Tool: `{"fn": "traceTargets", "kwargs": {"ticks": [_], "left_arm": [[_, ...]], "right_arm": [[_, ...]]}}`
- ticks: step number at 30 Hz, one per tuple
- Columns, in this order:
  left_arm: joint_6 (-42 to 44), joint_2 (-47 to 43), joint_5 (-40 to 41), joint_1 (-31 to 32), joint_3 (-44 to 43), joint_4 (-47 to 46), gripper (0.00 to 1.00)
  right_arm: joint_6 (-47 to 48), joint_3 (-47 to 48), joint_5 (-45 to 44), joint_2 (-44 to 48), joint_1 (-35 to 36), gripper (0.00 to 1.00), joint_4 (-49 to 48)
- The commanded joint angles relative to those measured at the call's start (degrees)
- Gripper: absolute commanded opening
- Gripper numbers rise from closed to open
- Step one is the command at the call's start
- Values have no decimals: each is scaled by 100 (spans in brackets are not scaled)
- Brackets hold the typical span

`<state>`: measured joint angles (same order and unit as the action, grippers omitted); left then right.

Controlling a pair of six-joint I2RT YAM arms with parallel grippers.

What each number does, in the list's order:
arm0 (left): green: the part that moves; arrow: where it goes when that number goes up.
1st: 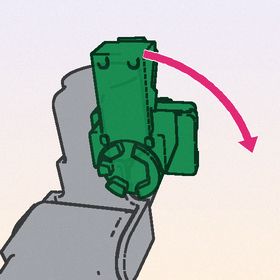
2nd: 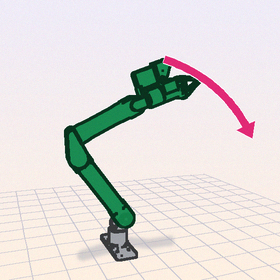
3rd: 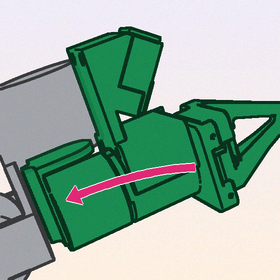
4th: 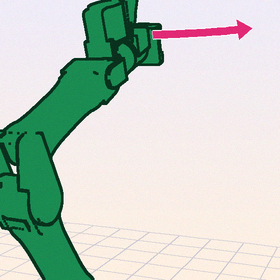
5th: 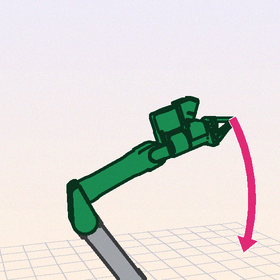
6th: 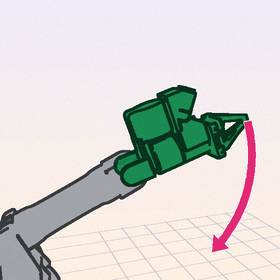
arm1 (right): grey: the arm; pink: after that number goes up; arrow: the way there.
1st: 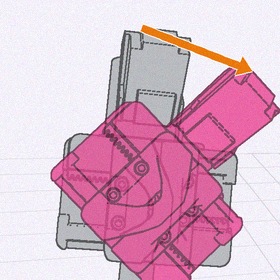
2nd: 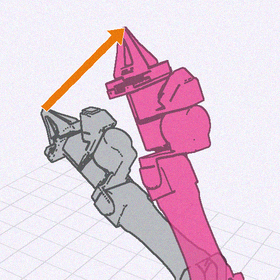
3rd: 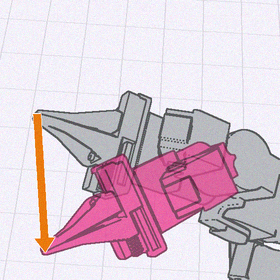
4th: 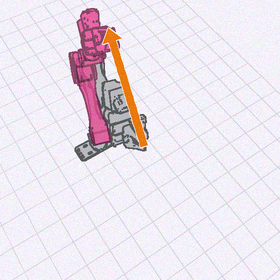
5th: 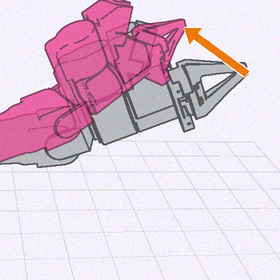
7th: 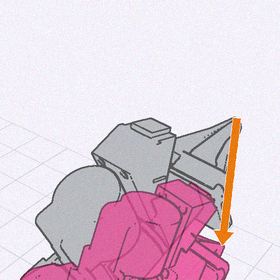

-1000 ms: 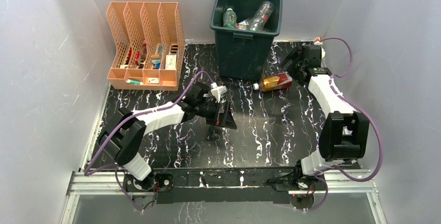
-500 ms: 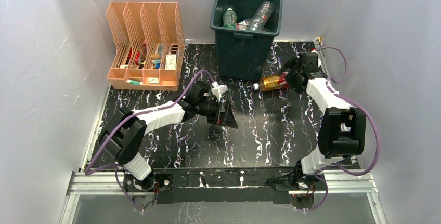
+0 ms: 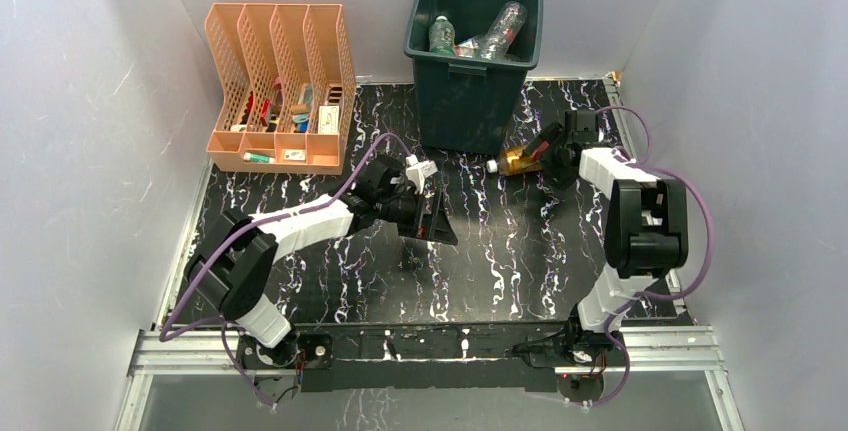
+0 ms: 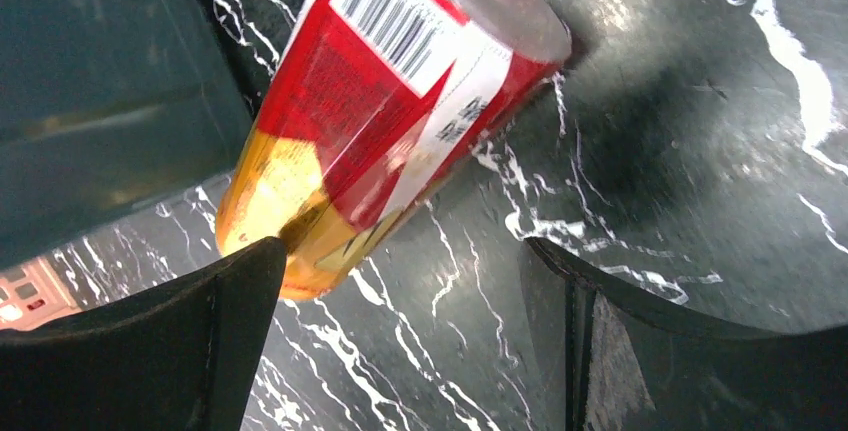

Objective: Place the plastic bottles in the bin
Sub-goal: Pick up the plastic bottle at the center of the board.

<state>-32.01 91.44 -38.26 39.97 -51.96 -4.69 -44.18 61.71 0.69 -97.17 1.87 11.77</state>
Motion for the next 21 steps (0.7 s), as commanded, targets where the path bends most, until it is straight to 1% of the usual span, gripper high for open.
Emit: {"fn": "traceTargets", "kwargs": {"ticks": [1, 9, 19, 21], "left_arm": [[-22, -385, 6, 20, -5, -15, 98], [-3, -489, 24, 20, -27, 76, 98], [-10, -547, 33, 21, 20, 70, 98], [-3, -544, 31, 20, 13, 86, 98]], "right_arm": [[-159, 593, 66, -522, -37, 98, -276], [-241, 978, 18, -773, -115, 98, -429], [-97, 1584, 57, -1358, -143, 98, -171], [-50, 1649, 110, -1476, -299, 98, -152]]}}
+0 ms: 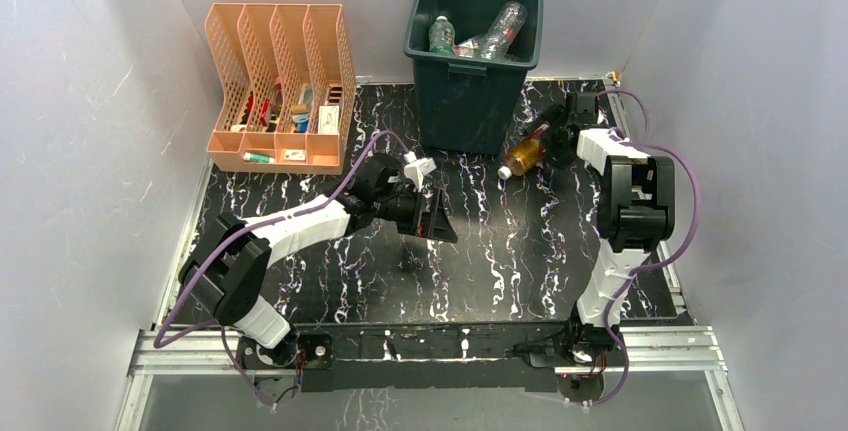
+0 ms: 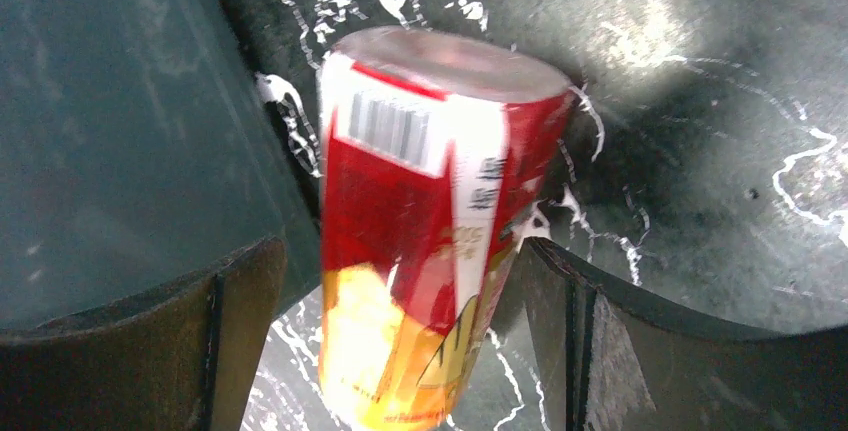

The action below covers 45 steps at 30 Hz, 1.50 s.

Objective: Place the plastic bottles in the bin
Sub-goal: Pick up the plastic bottle at the center of the board.

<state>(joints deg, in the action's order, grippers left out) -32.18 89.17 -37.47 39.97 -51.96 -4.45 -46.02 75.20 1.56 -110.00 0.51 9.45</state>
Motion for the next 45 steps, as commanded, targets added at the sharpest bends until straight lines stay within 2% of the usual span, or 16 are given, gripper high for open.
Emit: {"fn": "traceTargets", "kwargs": {"ticks": [1, 7, 15, 20, 26, 31, 41, 45], "left_arm": [[7, -320, -44, 18, 11, 59, 98], [-16, -344, -45, 20, 11, 62, 98], [-72, -443, -16, 20, 74, 10, 98], [-84, -474, 2, 27, 48, 51, 98], [-65, -550, 62, 29, 42, 128, 98], [-85, -601, 104, 31, 19, 121, 98], [-76, -751, 298, 38, 66, 123, 98], [-125, -1002, 611, 32, 223, 26, 98]], "right_arm": [[162, 329, 61, -258, -165, 98, 101], [341, 266, 261, -410, -174, 95, 188], [553, -296, 470, 74, -166, 63, -12], [669, -811, 602, 550, -128, 53, -20], [793, -1196, 831, 1226, -69, 50, 163], [847, -1526, 950, 1695, 340, 50, 409], [657, -1997, 835, 2436, 1668, 50, 941], [578, -1966, 670, 2698, 2198, 50, 1188]]}}
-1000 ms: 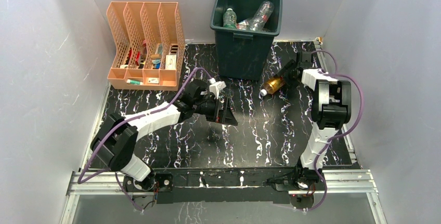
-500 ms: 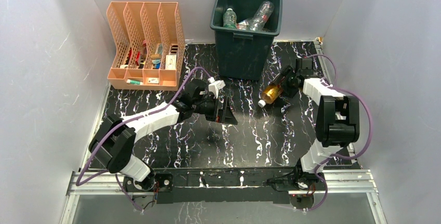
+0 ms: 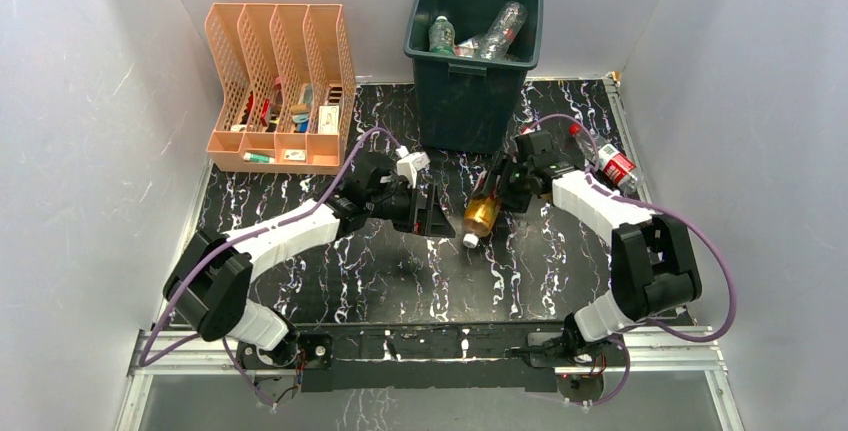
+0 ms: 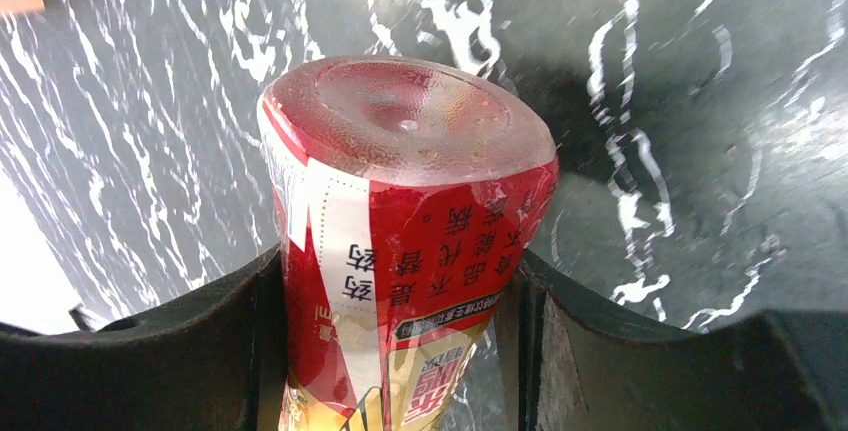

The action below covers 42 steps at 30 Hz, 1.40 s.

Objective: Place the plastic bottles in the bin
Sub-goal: Pick up the plastic bottle at the center of the board.

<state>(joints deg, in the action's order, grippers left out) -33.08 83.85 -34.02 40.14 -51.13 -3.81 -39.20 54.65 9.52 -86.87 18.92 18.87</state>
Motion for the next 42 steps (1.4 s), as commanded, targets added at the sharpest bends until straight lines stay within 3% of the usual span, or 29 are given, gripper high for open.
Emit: {"fn": "traceTargets", "kwargs": {"ticks": [1, 10, 22, 42], "left_arm": [[-55, -507, 313, 19, 166, -64, 98], [-196, -954, 798, 20, 251, -405, 98], [-860, -1300, -376, 20, 865, -1992, 98], [-725, -1355, -346, 20, 1074, -1737, 98]], "right_arm": [[-105, 124, -178, 420, 444, 50, 312], [25, 593, -777, 910, 1140, 50, 785], [653, 1342, -1414, 1720, 1523, 51, 617], [1304, 3832, -1028, 1174, 1527, 54, -526]]}}
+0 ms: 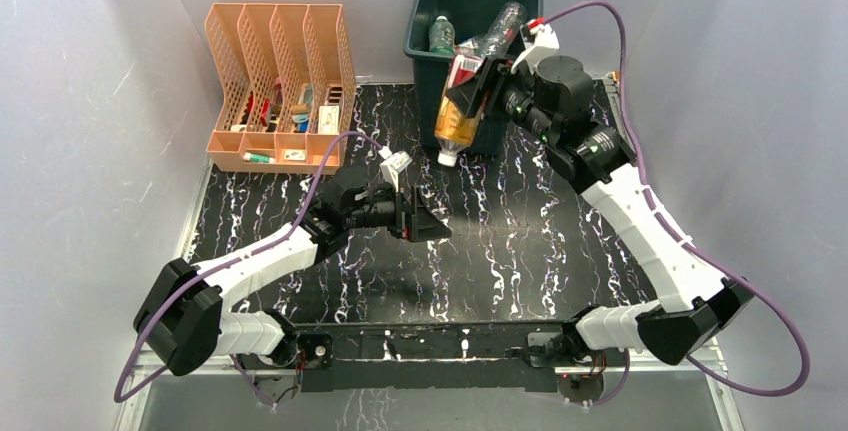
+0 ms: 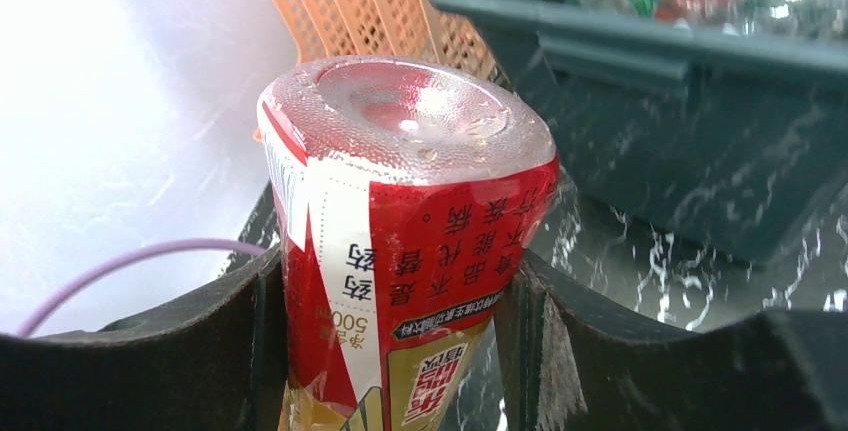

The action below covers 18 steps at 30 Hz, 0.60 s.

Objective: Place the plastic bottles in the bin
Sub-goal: Pick up the plastic bottle at the center of the board, then place the plastic bottle in the trash bin.

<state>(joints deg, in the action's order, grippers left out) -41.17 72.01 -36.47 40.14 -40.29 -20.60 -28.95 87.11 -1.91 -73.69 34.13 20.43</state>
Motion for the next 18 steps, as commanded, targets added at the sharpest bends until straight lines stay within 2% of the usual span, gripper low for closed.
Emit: {"fn": "traceTargets", "kwargs": {"ticks": [1, 12, 18], "left_arm": [[97, -166, -98, 18, -13, -44, 98], [189, -108, -132, 20, -136, 96, 98], [185, -83, -114, 19, -171, 109, 98]], "right_arm": [[317, 726, 106, -213, 2, 54, -719], [718, 2831, -186, -1531, -86, 55, -1073], [583, 3383, -48, -2166, -760, 54, -1628]]}}
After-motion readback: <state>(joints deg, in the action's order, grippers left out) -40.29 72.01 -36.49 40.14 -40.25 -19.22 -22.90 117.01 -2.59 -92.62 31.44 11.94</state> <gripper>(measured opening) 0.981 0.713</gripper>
